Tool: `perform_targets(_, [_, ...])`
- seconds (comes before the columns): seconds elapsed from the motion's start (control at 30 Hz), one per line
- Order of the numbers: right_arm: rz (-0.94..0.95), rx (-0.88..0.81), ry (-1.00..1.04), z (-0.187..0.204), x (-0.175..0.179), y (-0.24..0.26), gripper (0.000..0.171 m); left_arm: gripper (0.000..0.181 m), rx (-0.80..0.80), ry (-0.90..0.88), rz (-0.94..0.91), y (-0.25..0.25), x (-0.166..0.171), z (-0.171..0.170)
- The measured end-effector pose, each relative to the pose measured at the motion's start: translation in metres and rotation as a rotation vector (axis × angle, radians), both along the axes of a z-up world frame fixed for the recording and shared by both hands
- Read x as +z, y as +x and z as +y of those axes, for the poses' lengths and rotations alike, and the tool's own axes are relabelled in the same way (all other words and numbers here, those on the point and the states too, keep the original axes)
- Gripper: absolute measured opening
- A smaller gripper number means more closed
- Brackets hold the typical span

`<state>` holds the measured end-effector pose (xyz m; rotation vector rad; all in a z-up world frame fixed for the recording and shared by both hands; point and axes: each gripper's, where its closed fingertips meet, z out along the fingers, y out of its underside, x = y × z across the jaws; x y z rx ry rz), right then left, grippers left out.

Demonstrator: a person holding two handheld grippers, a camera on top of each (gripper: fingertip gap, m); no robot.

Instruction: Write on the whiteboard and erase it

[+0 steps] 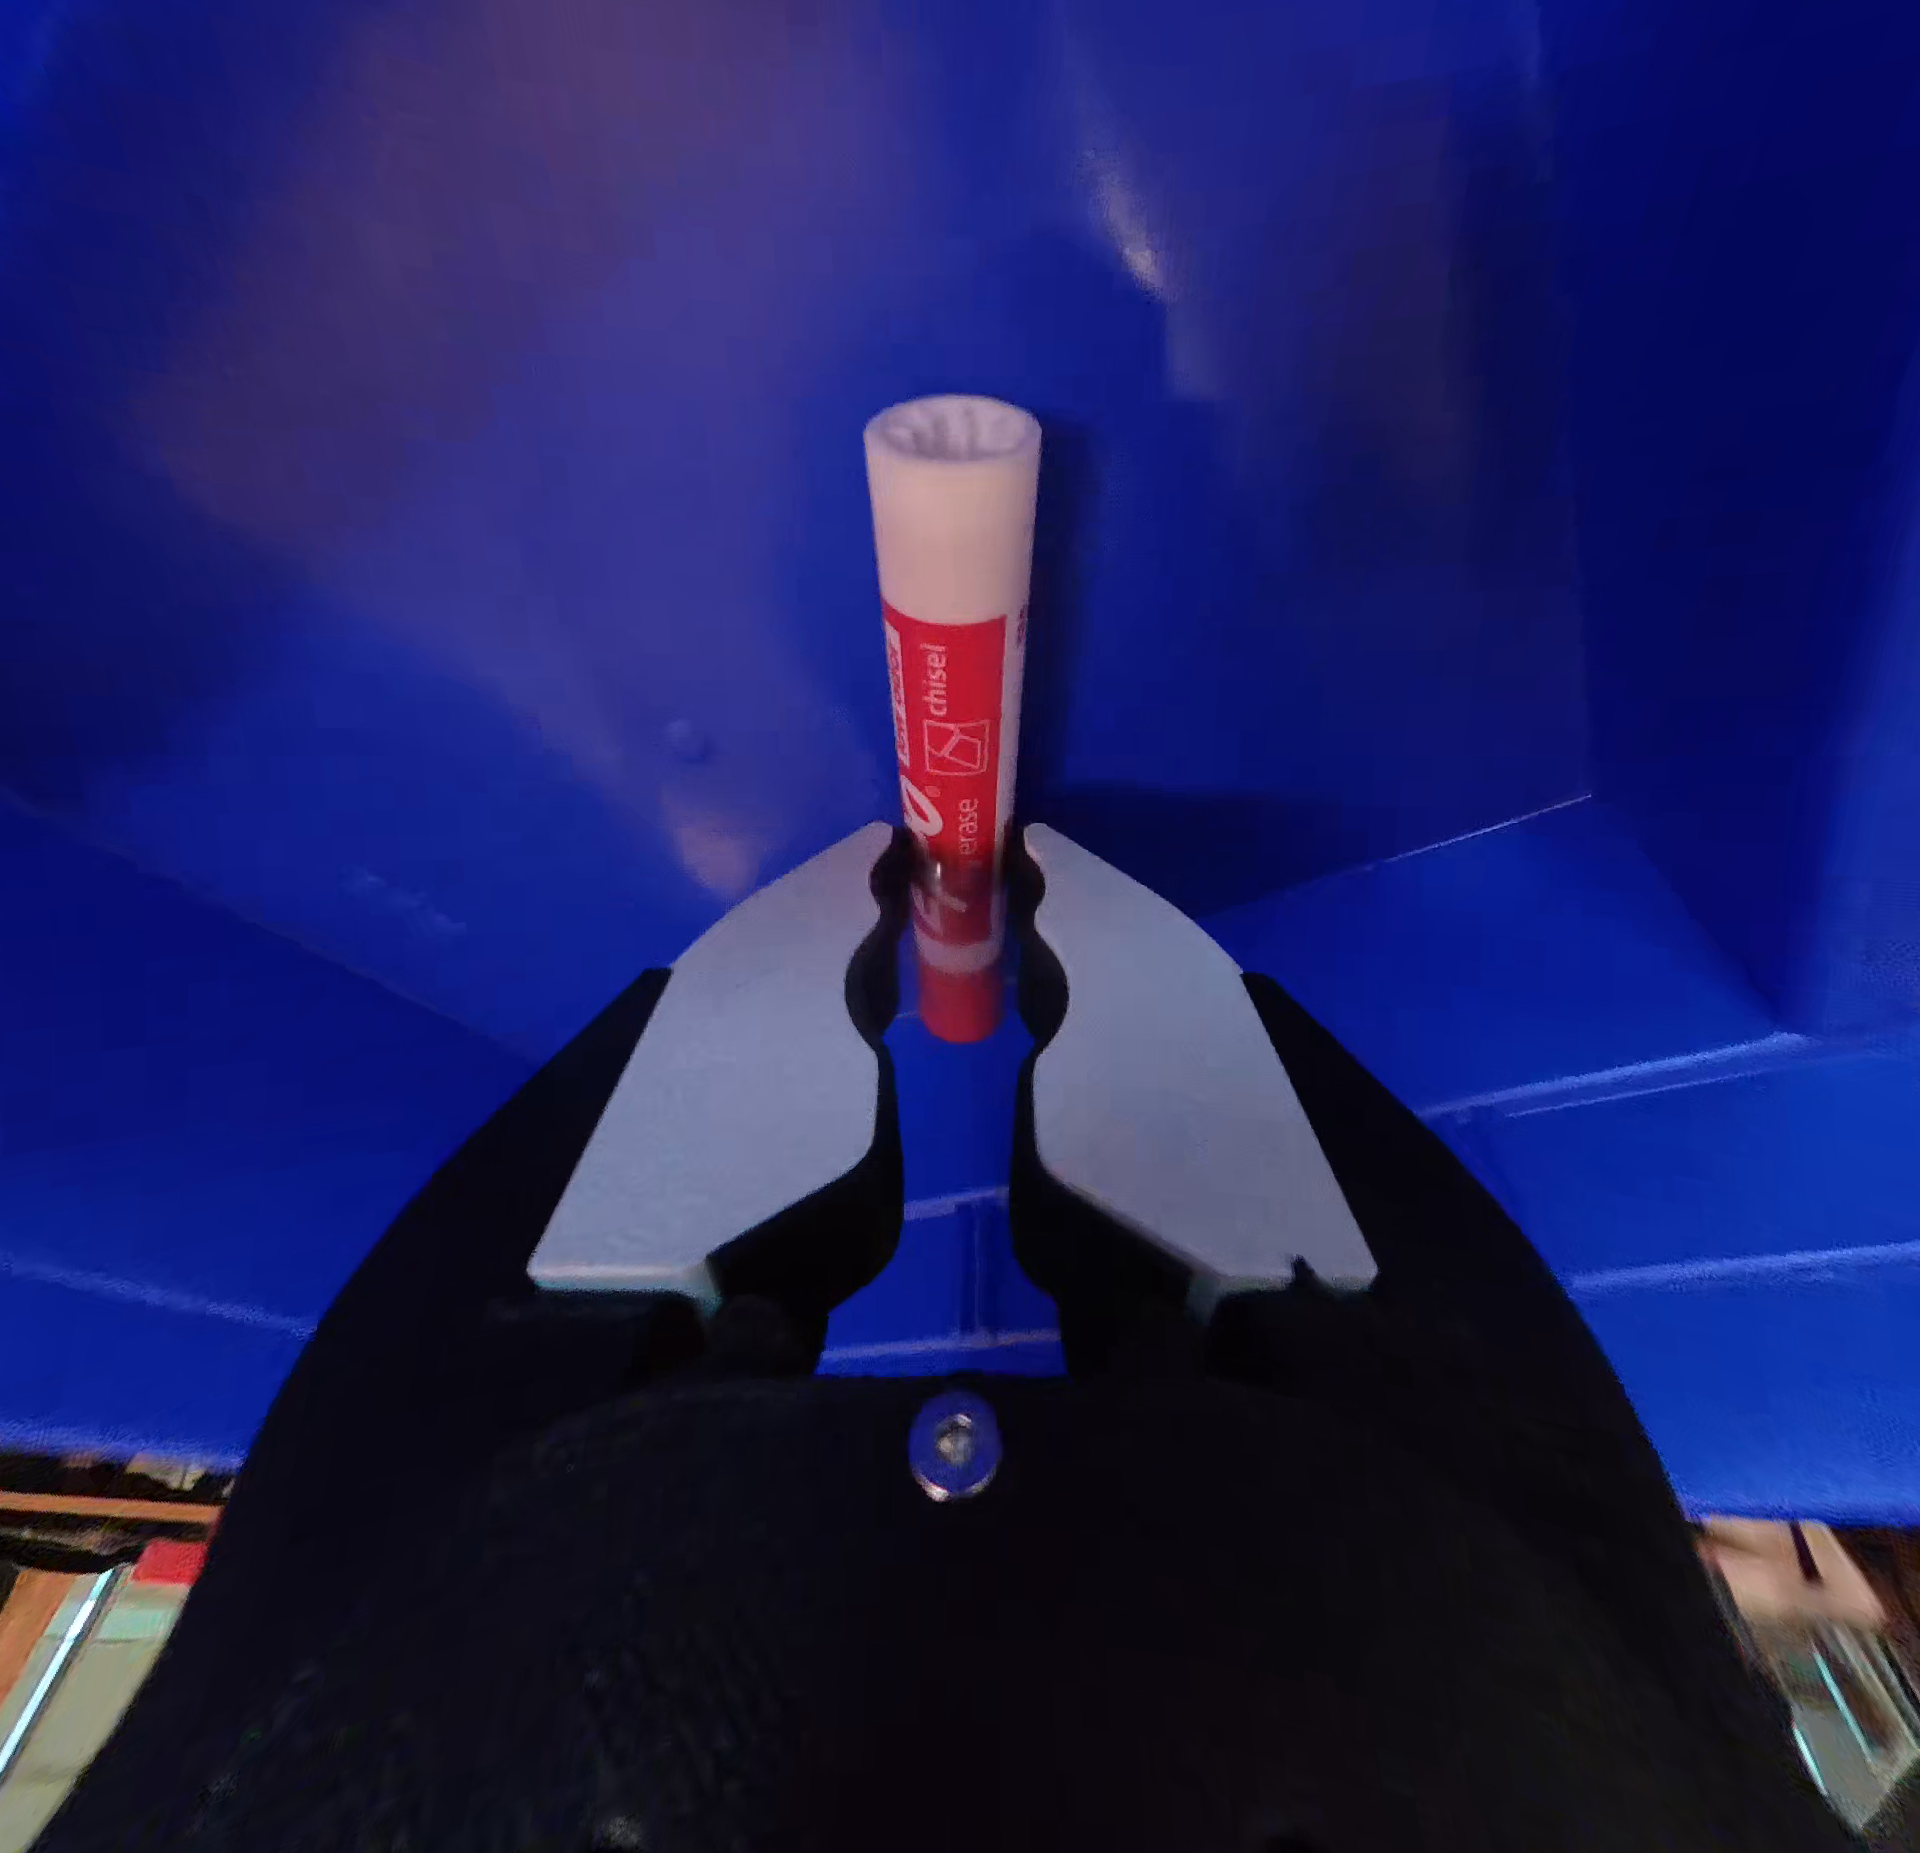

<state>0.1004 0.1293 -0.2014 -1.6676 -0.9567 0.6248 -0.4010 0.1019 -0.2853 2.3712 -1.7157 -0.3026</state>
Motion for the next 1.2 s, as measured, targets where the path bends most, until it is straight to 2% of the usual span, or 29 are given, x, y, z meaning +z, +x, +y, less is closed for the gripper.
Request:
perform_targets(0.13, [0.009, 0.081, 0.040, -0.017, 0.011, -0.022, 0.060, 0.019, 0.008, 0.290, -0.278, 0.059, 0.055, 0.018])
perform_targets(0.23, [-0.008, 0.210, 0.081, -0.042, 0.021, -0.060, 0.057, 0.018, -0.099, 0.416, -0.412, 0.134, 0.084, -0.002])
perform_targets(0.3, [-0.059, 0.307, 0.124, -0.062, 0.024, -0.090, 0.056, 0.018, -0.179, 0.455, -0.459, 0.187, 0.086, -0.021])
perform_targets(0.4, [-0.162, 0.437, 0.208, -0.091, 0.020, -0.130, 0.056, 0.018, -0.292, 0.411, -0.513, 0.257, 0.068, -0.052])
perform_targets(0.53, [-0.272, 0.523, 0.282, -0.111, 0.004, -0.154, 0.052, 0.018, -0.397, 0.336, -0.563, 0.314, 0.052, -0.074])
perform_targets(0.57, [-0.279, 0.532, 0.282, -0.113, 0.001, -0.156, 0.045, 0.018, -0.413, 0.327, -0.568, 0.321, 0.051, -0.077])
perform_targets(0.6, [-0.282, 0.536, 0.285, -0.115, -0.001, -0.155, 0.026, 0.018, -0.428, 0.320, -0.573, 0.327, 0.051, -0.079])
perform_targets(0.63, [-0.276, 0.539, 0.298, -0.117, -0.001, -0.154, 0.020, 0.018, -0.439, 0.308, -0.578, 0.331, 0.052, -0.081])
perform_targets(0.77, [-0.182, 0.556, 0.268, -0.122, 0.010, -0.144, 0.020, 0.018, -0.435, 0.295, -0.676, 0.342, 0.060, -0.088])
perform_targets(0.93, [0.116, 0.596, 0.133, -0.114, 0.050, -0.115, 0.020, 0.035, -0.289, 0.390, -1.052, 0.344, 0.094, -0.086])
perform_targets(1.07, [0.269, 0.634, 0.049, -0.116, 0.066, -0.105, 0.020, 0.030, -0.184, 0.446, -1.348, 0.345, 0.119, -0.092])
perform_targets(1.2, [0.342, 0.666, -0.009, -0.118, 0.071, -0.105, 0.020, 0.020, -0.150, 0.458, -1.438, 0.345, 0.129, -0.097])
